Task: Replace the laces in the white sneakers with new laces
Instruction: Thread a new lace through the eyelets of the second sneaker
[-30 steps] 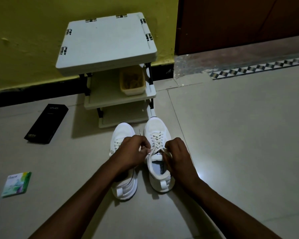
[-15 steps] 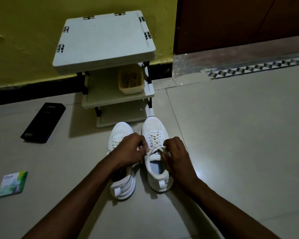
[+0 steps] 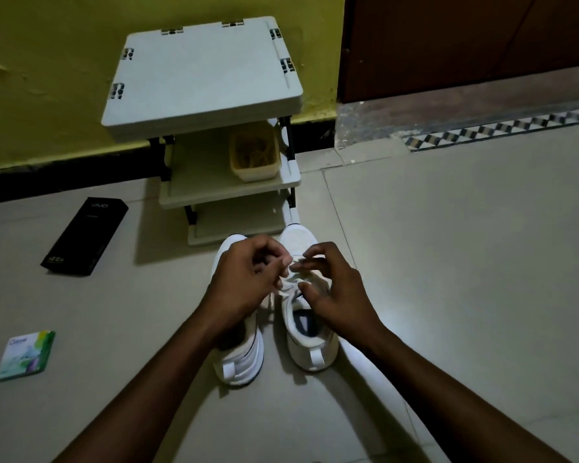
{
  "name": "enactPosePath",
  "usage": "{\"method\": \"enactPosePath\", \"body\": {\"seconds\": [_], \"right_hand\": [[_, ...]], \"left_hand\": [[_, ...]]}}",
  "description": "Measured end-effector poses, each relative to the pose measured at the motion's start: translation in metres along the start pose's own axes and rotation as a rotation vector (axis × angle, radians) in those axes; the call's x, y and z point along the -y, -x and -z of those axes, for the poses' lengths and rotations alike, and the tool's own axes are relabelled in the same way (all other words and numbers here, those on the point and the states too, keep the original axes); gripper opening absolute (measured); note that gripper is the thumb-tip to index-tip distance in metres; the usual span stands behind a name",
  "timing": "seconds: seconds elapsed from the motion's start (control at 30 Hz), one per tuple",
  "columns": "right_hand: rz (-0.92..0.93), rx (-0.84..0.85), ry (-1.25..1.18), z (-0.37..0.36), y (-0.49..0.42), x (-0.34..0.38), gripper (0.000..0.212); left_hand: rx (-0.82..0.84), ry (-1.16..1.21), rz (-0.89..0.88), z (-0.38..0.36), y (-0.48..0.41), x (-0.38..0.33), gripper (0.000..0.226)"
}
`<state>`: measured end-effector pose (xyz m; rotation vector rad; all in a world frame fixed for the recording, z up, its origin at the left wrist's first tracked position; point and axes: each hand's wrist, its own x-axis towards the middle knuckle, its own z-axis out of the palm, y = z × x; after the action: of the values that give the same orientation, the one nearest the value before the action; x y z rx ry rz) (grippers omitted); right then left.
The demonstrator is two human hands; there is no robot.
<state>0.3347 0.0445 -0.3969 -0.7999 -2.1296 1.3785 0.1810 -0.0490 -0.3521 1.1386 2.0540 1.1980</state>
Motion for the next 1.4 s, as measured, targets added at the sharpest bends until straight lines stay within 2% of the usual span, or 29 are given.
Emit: {"method": "enactPosePath", "body": {"seconds": [0.03, 0.13, 0.27, 0.4, 0.57, 0.67, 0.8, 1.03, 1.2, 1.33, 1.4], "right_hand": [[-0.036, 0.027, -0.004, -0.001, -0.004, 0.002, 0.044], [-0.090, 0.054, 0.001, -0.001, -0.010, -0.003, 0.042], [-0.093, 0.041, -0.033, 0.002, -0.009, -0.007, 0.038], [-0.097, 0.044, -0.060, 0.004, -0.007, -0.007, 0.036], [-0.104, 0.098, -0.072, 0.001, -0.012, -0.002, 0.037], [-0.128, 0.145, -0.195, -0.001, -0.014, 0.005, 0.037], [-0.132, 0.026, -0.404, 0.004, -0.020, 0.015, 0.032], [-0.174, -0.162, -0.405, 0.010, -0.026, 0.004, 0.014], [-0.225, -0.231, -0.480, 0.009, -0.026, -0.002, 0.012], [-0.218, -0.250, -0.441, 0.008, -0.023, -0.001, 0.011], [-0.165, -0.247, -0.285, 0.010, -0.020, -0.005, 0.013]], "left_hand": [[0.002, 0.008, 0.010, 0.000, -0.001, 0.001, 0.010], [0.057, -0.191, 0.022, -0.002, 0.000, 0.013, 0.010], [0.161, -0.293, 0.110, -0.009, 0.003, 0.026, 0.008], [0.167, -0.452, 0.057, -0.015, 0.006, 0.026, 0.010], [0.032, -0.241, -0.081, -0.002, 0.003, 0.015, 0.012], [-0.040, -0.133, -0.143, 0.009, 0.000, 0.004, 0.013], [-0.105, -0.099, -0.101, 0.022, -0.006, 0.012, 0.011], [-0.168, -0.210, -0.005, 0.040, -0.004, 0.043, 0.021], [-0.170, -0.367, 0.044, 0.050, 0.000, 0.058, 0.012], [-0.215, -0.477, 0.024, 0.049, 0.002, 0.057, 0.013], [-0.233, -0.424, 0.041, 0.042, 0.004, 0.049, 0.012]]}}
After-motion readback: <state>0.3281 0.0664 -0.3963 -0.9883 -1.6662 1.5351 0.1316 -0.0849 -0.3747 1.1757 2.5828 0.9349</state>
